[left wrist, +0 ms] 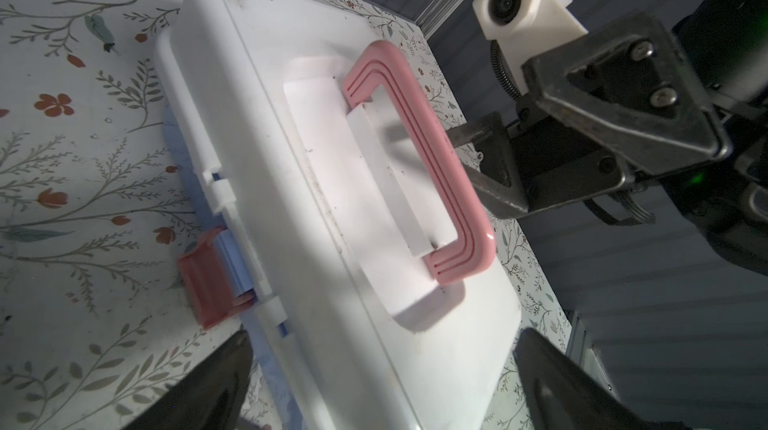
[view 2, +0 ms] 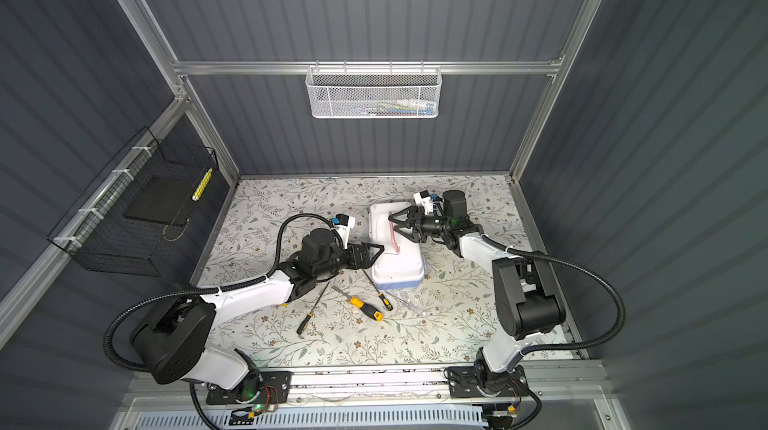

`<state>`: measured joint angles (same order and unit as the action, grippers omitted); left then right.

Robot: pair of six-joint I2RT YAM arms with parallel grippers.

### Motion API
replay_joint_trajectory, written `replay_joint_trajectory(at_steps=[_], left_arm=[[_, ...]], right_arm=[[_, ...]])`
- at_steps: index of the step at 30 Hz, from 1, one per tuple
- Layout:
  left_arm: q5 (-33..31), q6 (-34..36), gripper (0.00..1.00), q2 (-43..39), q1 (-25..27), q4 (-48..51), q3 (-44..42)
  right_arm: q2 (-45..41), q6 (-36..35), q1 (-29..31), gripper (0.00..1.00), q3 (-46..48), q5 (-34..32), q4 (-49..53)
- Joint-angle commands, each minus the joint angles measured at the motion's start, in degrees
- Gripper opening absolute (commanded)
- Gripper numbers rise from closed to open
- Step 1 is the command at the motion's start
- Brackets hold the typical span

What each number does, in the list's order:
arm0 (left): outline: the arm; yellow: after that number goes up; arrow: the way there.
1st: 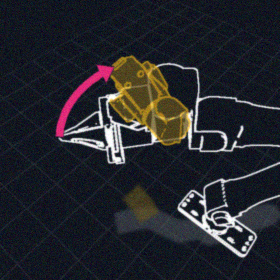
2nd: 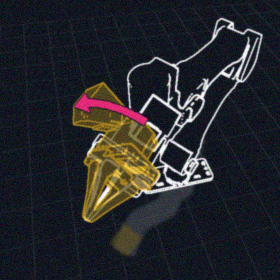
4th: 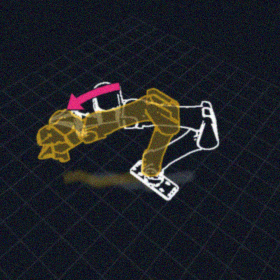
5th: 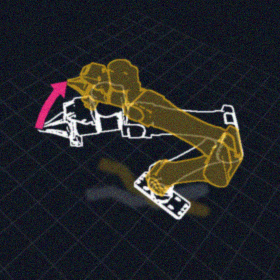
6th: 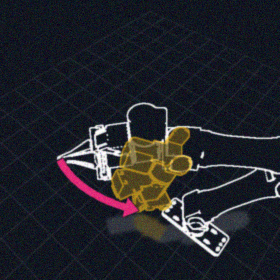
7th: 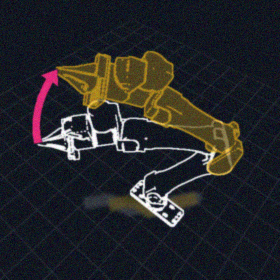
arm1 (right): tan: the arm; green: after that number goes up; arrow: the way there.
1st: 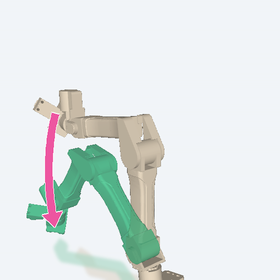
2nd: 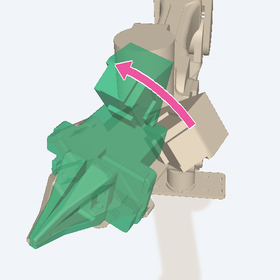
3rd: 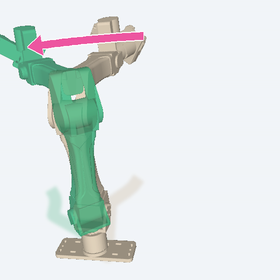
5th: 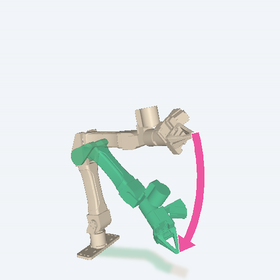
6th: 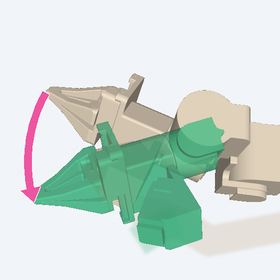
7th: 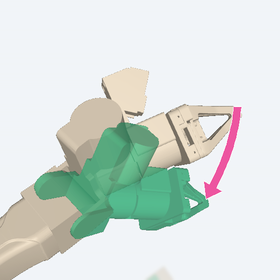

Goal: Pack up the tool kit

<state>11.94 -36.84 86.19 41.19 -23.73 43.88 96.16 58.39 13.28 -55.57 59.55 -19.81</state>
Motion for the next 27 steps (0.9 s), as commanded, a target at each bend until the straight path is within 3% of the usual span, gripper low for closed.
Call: replay_joint_trajectory(at_steps=[1,11,19,27], left_arm=[[-0.6,2.23,1.0,0.84,-0.23,2.2,2.5],[-0.83,2.3,1.0,1.09,-0.54,2.4,2.61],[0.19,1.97,1.0,2.67,-0.58,1.75,3.24],[0.39,1.99,1.0,2.82,-0.86,1.3,3.32]], right_arm=[[1.94,-1.56,1.15,0.6,-2.2,-0.31,2.25],[3.22,-10.97,2.28,0.64,-6.91,-4.71,17.15],[6.26,-5.36,3.95,0.58,-8.67,-1.42,10.01],[7.31,-5.42,4.21,0.54,-9.1,-1.98,10.45]])
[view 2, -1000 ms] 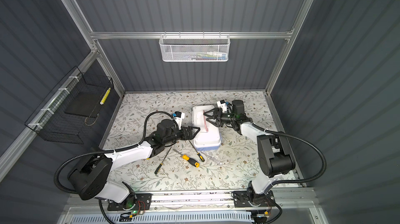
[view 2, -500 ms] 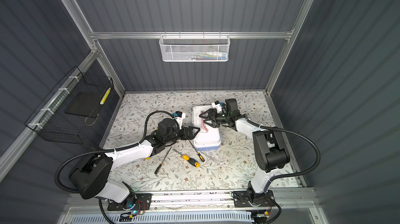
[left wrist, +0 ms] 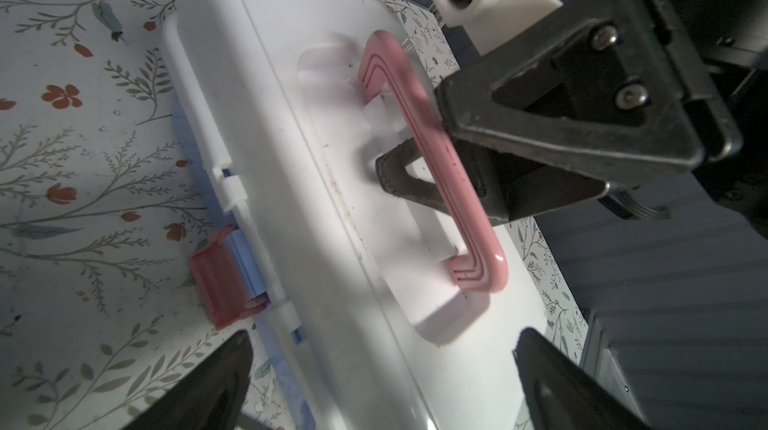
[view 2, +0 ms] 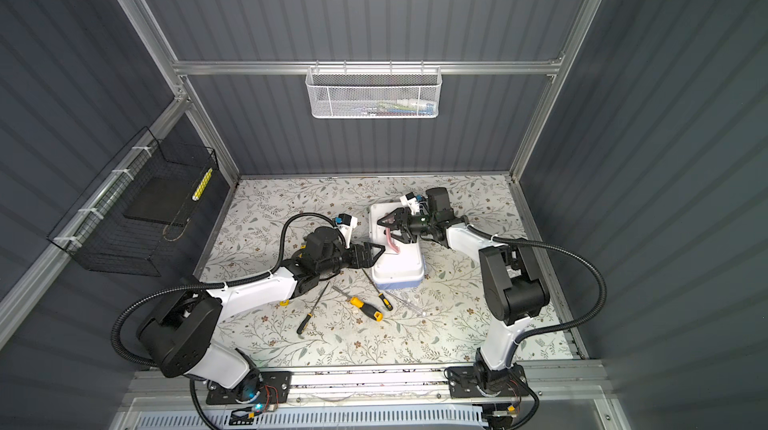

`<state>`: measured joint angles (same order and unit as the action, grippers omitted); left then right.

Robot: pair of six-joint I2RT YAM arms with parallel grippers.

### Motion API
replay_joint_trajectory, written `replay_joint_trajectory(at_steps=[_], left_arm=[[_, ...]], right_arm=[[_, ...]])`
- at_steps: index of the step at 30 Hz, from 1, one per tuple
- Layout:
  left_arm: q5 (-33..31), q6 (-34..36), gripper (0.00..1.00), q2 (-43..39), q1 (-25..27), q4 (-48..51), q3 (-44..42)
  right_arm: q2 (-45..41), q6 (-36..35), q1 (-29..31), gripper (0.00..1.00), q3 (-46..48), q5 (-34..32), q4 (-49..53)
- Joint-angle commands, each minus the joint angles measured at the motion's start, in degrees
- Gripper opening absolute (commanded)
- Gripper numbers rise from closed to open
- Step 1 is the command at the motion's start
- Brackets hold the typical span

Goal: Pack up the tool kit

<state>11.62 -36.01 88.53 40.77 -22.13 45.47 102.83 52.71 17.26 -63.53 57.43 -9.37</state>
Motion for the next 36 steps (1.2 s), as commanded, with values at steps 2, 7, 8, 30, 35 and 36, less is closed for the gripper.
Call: replay_joint_trajectory(at_steps=[2,7,8,30,35,36], left_arm=[[1.03,0.78,1.0,0.76,-0.43,-0.77,1.7],[0.96,0.74,1.0,-0.27,-0.82,-0.61,1.15],[0.87,0.76,1.0,-0.94,-1.19,-0.35,0.81],[6.84,-5.74,1.0,-3.85,-4.57,-3.33,-0.79],[11.32,-9.3,1.0,-0.72,-4.48,-7.62,-0.02],[11.73,-9.74,1.0,-0.34,-4.49,-7.66,0.19]], right_arm=[[0.75,0.99,0.32,0.49,-1.25,0.28,-1.05],[0.05,2.84,0.38,0.32,-0.83,1.32,-3.89],[-0.12,2.9,0.32,0.29,-0.61,1.32,-4.03],[-6.02,12.6,-5.92,0.11,9.39,4.84,-22.75],[-4.96,16.89,-6.88,0.1,11.61,5.74,-29.98],[-4.92,17.0,-7.0,0.1,11.8,5.6,-30.08]])
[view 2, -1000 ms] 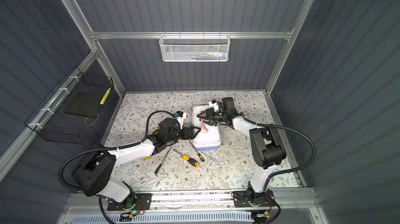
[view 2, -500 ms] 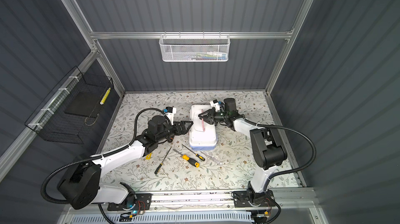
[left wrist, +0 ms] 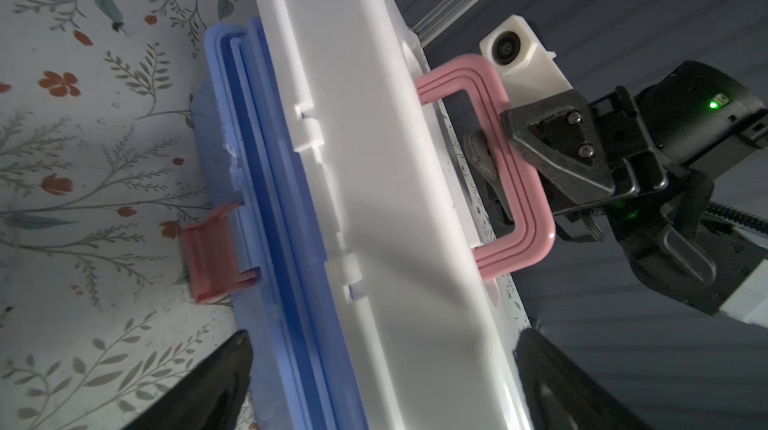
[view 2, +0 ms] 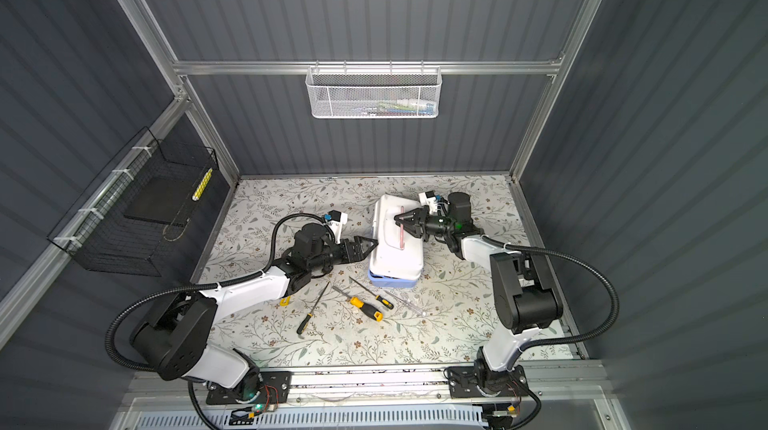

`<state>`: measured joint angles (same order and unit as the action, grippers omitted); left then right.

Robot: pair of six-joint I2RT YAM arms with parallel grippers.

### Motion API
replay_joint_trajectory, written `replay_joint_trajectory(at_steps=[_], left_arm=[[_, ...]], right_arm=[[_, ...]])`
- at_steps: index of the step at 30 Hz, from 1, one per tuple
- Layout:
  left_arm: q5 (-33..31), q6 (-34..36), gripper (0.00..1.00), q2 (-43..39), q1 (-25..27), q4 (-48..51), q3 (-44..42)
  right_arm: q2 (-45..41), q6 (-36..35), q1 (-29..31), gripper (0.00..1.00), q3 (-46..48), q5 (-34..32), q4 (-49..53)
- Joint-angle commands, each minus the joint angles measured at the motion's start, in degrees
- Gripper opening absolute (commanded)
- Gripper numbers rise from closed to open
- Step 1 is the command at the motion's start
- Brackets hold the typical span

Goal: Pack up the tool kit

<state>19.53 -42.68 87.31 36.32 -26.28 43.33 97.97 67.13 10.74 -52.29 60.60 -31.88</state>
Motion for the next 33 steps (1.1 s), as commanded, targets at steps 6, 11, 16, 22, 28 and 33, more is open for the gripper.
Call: replay_joint_trajectory(at_steps=[6,11,16,22,28,33], left_arm=[[4.2,-3.27,1.0,1.04,0.31,-3.31,3.28],[4.68,-3.74,1.0,2.74,0.92,-2.73,4.7],[4.73,-3.81,1.0,3.61,1.66,-3.09,5.91],[4.36,-3.29,1.0,4.27,1.92,-2.11,6.24],[3.56,-3.28,1.0,3.97,2.01,-0.63,6.24],[3.0,-2.84,1.0,3.73,2.01,0.96,6.33]], right_arm=[[-0.33,0.81,-0.78,0.11,0.44,2.54,-5.67],[-0.42,0.17,-1.16,0.11,0.35,2.56,-4.74],[-0.5,-0.6,-1.42,0.11,0.44,2.51,-3.61],[-0.7,-0.69,-1.76,0.11,0.35,2.56,-3.4],[-0.78,-0.9,-2.11,0.11,0.61,2.46,-3.13],[-1.03,-0.86,-2.47,0.11,0.79,2.58,-3.06]])
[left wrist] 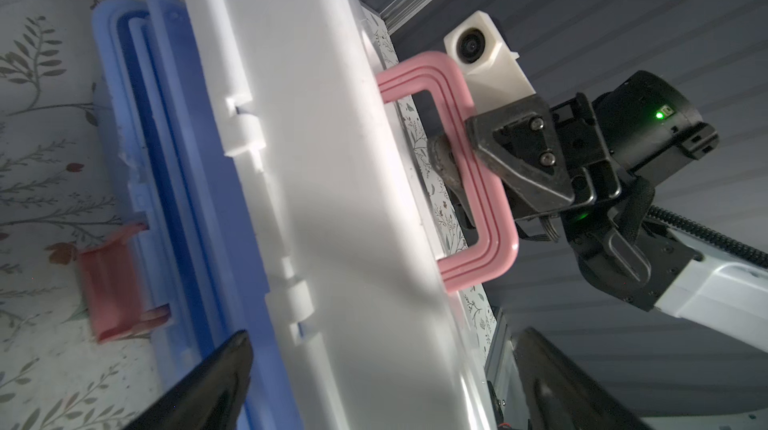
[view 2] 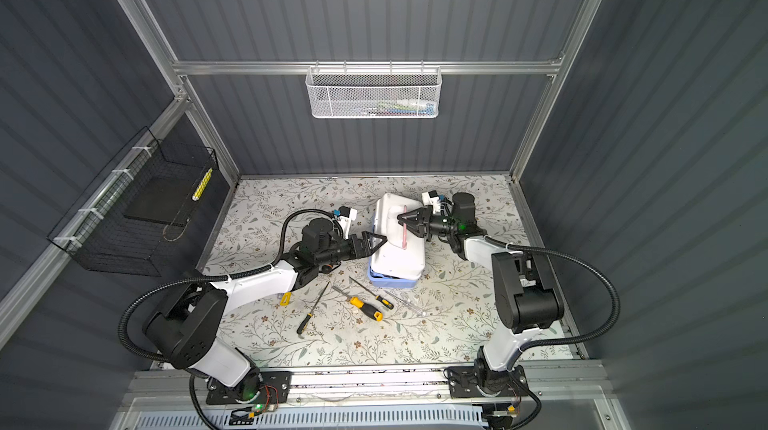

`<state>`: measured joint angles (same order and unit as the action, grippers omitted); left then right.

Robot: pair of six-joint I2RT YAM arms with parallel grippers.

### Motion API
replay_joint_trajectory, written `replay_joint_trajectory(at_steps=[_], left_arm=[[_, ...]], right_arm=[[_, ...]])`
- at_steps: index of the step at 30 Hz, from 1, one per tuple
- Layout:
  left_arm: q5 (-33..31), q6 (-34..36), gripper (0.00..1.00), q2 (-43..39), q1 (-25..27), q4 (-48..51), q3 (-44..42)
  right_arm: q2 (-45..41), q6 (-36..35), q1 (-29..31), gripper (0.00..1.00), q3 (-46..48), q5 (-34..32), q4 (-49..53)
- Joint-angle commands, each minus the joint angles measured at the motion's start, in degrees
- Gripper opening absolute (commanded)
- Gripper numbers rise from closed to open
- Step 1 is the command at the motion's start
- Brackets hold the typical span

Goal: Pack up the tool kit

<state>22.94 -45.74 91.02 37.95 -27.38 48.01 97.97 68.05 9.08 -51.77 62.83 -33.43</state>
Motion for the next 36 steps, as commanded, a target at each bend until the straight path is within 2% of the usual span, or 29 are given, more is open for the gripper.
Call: replay_joint_trajectory(at_steps=[1,17,26,36], left_arm=[[-0.37,0.01,1.0,0.08,0.37,2.06,1.78],[-0.06,-0.66,1.0,2.36,3.77,1.45,5.44],[-0.61,1.03,1.0,1.85,4.47,4.19,9.49],[-0.52,2.03,1.0,3.95,6.4,5.46,14.68]], right_arm=[[-1.13,-1.86,-0.82,0.11,0.29,0.28,-1.54],[-1.99,-4.96,-2.04,0.14,0.35,-0.42,3.14],[-4.82,-12.07,-3.17,0.24,-1.3,-1.82,14.07],[-8.34,-17.92,-4.8,0.52,-2.28,-3.9,24.01]])
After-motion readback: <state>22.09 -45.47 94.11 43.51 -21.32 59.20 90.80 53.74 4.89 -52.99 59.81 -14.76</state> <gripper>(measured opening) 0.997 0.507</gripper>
